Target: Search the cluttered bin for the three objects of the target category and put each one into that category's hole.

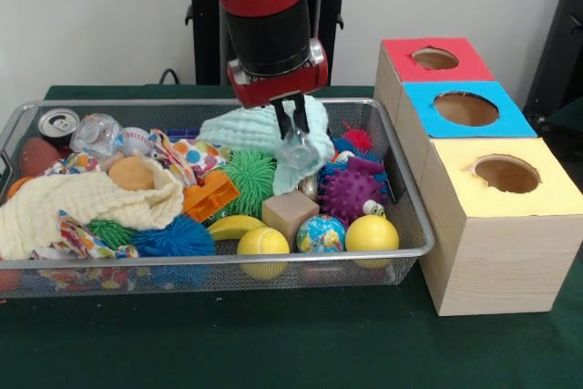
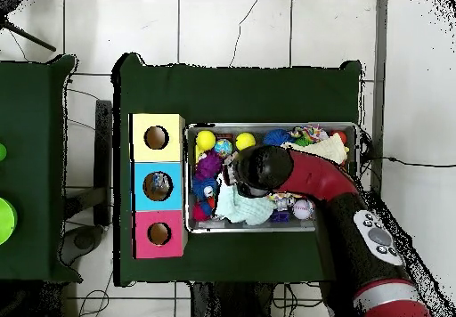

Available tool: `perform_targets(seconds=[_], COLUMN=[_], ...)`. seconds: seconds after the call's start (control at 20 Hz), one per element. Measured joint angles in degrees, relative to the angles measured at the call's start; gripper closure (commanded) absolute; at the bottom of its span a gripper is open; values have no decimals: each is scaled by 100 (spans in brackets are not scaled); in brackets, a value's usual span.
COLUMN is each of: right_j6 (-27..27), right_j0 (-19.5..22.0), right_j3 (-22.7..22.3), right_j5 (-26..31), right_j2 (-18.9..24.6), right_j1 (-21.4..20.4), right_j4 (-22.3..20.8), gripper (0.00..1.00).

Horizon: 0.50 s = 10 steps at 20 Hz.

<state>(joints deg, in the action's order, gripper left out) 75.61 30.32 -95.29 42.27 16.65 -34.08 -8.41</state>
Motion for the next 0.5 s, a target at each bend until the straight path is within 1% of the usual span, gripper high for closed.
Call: perform_targets(seconds=[0.05,0.1,0.2,0.5], right_j6=[0,0,0,0], right_j0=[-29,-44,-120,-210], right_j3=[153,215,540,1054], right_j5=[62,97,329,764], right_j2=[36,45,99,230], right_j1=[49,68,152,262], right_j4=[1,-1,-4,-125], gripper=[100,100,100,100])
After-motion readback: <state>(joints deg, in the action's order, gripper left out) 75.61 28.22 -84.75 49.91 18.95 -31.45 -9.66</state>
